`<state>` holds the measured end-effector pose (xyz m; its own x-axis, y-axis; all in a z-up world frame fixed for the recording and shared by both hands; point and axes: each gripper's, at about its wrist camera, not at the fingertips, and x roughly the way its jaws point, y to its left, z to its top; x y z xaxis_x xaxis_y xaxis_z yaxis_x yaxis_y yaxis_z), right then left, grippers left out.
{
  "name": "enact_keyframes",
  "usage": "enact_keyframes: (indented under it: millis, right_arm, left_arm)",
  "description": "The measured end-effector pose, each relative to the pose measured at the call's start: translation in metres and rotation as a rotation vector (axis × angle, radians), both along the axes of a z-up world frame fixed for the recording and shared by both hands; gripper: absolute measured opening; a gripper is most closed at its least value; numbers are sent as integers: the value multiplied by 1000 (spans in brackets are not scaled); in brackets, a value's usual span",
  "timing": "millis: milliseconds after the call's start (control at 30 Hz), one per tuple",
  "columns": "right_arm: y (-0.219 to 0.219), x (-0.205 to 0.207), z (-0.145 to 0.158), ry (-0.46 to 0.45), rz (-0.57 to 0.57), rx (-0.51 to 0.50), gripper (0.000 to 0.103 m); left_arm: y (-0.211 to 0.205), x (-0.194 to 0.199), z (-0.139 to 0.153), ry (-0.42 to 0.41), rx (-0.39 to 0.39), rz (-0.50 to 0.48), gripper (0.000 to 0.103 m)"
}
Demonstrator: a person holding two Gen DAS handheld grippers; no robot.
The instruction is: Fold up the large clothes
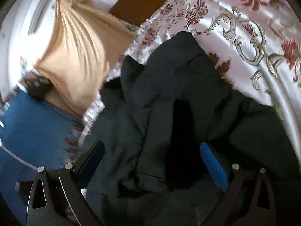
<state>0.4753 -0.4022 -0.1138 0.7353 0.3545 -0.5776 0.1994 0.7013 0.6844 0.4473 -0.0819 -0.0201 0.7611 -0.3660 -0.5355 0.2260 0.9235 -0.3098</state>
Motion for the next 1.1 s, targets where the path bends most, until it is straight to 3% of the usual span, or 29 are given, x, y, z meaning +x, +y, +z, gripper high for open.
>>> enact_keyframes:
  millis: [67,167,200,267,333,533,600,667,800,967,1033,1100]
  right_arm:
    - [9,5,0,22,25,-26,97]
    - [22,14,-2,48,63,-21,67]
    - [25,15,-1,51,54,-41,48]
    - [28,14,2,39,32,-89,40]
    - [28,9,14,-12,8,-128,5]
    - [22,-19,64,-199,-183,-376,4]
    - [15,-22,66,-190,-199,-402,4]
    - [2,-23,64,-160,-216,-346,4]
    - [-14,-16,55,-112,-227,-353,4]
    - [1,-6,40,-23,-225,-462,8]
    - [9,-9,48,-52,-226,-526,15]
    - [20,-13,59,-116,-195,-578,51]
  left_arm:
    - [17,1,4,-6,27,100,91]
    - [50,7,10,20,33,251,91]
    - [63,9,11,33,31,306,91]
    - [91,12,11,60,13,417,91]
    - [116,14,8,73,-24,493,91]
    - [133,28,-5,100,-46,525,91]
    - [132,30,-10,103,-32,518,91]
    - [131,32,-13,105,-8,514,91]
    - [124,37,-23,124,76,509,91]
    - [110,56,-44,232,156,443,91]
    - [106,55,-42,199,168,429,91]
    - [100,53,-41,162,161,391,91]
